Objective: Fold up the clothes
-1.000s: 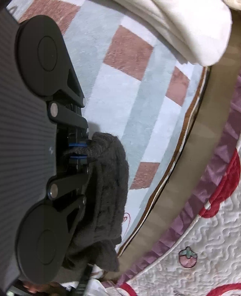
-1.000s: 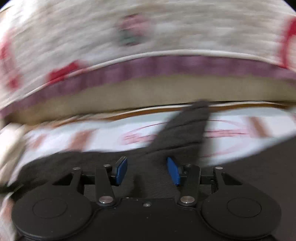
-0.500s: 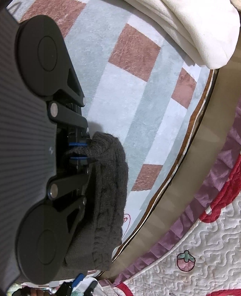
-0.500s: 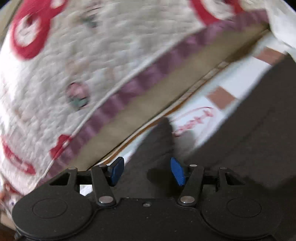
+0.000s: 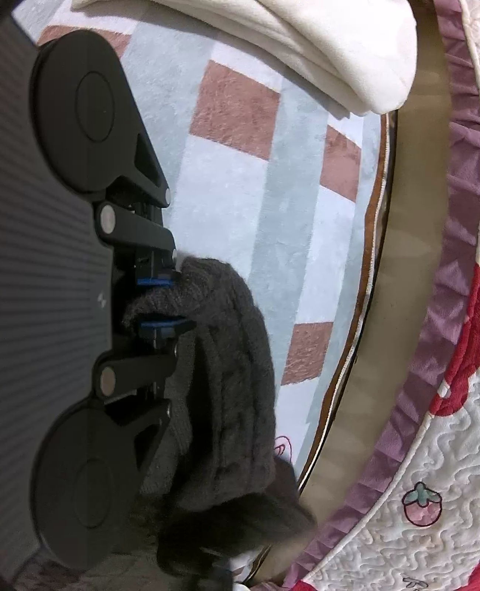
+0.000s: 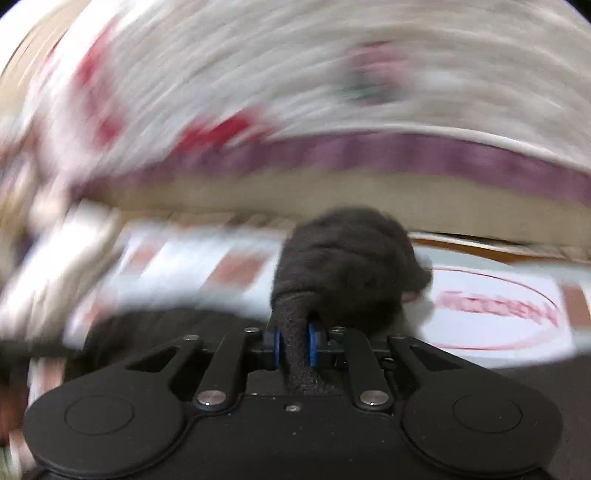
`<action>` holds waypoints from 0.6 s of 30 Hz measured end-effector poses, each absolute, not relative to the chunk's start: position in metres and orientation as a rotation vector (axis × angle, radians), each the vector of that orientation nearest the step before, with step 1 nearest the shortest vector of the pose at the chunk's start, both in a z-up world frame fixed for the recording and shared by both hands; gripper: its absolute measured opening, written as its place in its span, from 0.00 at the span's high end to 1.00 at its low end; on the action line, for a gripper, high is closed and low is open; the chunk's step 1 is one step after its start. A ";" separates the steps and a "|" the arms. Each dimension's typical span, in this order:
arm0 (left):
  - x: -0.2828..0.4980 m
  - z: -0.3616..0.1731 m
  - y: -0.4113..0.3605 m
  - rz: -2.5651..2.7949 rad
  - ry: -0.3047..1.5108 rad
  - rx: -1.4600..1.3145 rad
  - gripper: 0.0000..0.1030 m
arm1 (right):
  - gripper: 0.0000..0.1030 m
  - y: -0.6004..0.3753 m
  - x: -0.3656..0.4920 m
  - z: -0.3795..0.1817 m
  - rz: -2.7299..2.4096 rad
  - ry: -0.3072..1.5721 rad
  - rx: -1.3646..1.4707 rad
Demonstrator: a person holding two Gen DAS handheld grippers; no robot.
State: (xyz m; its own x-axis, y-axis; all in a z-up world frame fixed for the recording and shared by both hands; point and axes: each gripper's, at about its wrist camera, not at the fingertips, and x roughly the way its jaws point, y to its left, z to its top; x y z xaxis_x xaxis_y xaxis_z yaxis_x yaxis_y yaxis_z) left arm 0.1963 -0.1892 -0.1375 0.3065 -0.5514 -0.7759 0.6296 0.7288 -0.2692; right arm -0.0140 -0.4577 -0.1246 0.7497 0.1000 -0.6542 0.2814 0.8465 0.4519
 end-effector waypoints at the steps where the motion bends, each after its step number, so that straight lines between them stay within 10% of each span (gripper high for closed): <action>1: 0.197 -0.138 -0.188 -0.782 0.992 0.086 0.84 | 0.77 -0.450 -0.006 -0.122 -0.062 0.747 0.526; 10: 0.197 -0.140 -0.189 -0.784 1.003 0.076 0.84 | 0.47 -0.495 -0.017 -0.112 0.007 0.576 0.830; 18: 0.199 -0.142 -0.188 -0.791 1.012 0.067 0.84 | 0.45 -0.514 -0.027 -0.092 -0.164 0.491 0.709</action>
